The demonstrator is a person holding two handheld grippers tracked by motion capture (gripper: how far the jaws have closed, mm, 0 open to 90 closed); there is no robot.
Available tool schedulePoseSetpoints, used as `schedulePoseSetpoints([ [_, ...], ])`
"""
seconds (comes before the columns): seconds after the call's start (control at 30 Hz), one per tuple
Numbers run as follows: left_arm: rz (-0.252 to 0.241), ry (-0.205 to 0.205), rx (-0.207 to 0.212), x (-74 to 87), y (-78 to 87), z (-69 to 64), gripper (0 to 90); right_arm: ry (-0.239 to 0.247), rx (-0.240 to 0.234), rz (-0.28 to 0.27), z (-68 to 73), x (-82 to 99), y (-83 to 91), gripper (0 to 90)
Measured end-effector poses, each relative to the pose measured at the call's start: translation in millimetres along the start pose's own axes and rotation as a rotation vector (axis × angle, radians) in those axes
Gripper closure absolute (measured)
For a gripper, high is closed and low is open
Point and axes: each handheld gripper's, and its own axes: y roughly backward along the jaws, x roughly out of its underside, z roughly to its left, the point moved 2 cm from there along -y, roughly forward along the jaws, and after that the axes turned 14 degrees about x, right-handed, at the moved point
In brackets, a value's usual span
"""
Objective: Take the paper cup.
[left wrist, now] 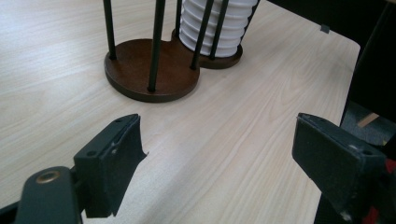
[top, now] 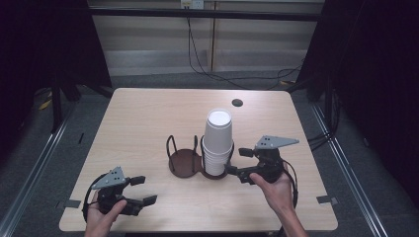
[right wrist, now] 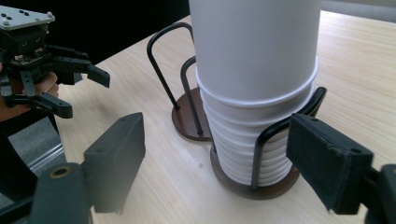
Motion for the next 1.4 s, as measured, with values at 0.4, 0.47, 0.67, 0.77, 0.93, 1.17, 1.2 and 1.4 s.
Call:
schedulePoseSetpoints([
  [0.4, -0.002, 0.014, 0.017, -0.5, 1.0, 0.6, 16.3, 0.019, -0.017, -0.006, -6.7, -28.9, 3.8, 20.6],
  [0.47, 0.007, 0.014, 0.033, -0.3, -0.2, -0.2, 16.3, 0.021, -0.021, -0.008, -6.3, -33.2, 3.1, 19.9],
  [0.67, 0.011, 0.001, 0.034, -1.1, -2.7, -2.3, 16.5, 0.04, -0.025, 0.008, -2.9, -45.2, -1.8, 18.0],
  [0.77, 0.013, 0.001, 0.038, -0.8, -3.4, -3.1, 16.7, 0.041, -0.029, 0.01, -2.6, -53.1, -2.4, 17.3],
  [0.93, 0.024, 0.0, 0.042, -0.8, -4.7, -3.7, 16.7, 0.042, -0.026, 0.019, -3.2, -63.6, -6.4, 16.0],
  [1.17, 0.061, -0.013, 0.045, -0.2, -8.2, -4.6, 16.7, 0.035, -0.024, 0.02, -6.3, -76.9, -12.4, 14.9],
  [1.2, 0.064, -0.016, 0.044, -0.3, -8.8, -4.6, 16.7, 0.036, -0.023, 0.02, -6.8, -78.9, -12.9, 14.8],
  [1.4, 0.062, -0.008, 0.057, -0.3, -9.6, -4.5, 16.7, 0.034, -0.019, 0.024, -9.7, -89.2, -16.7, 14.3],
])
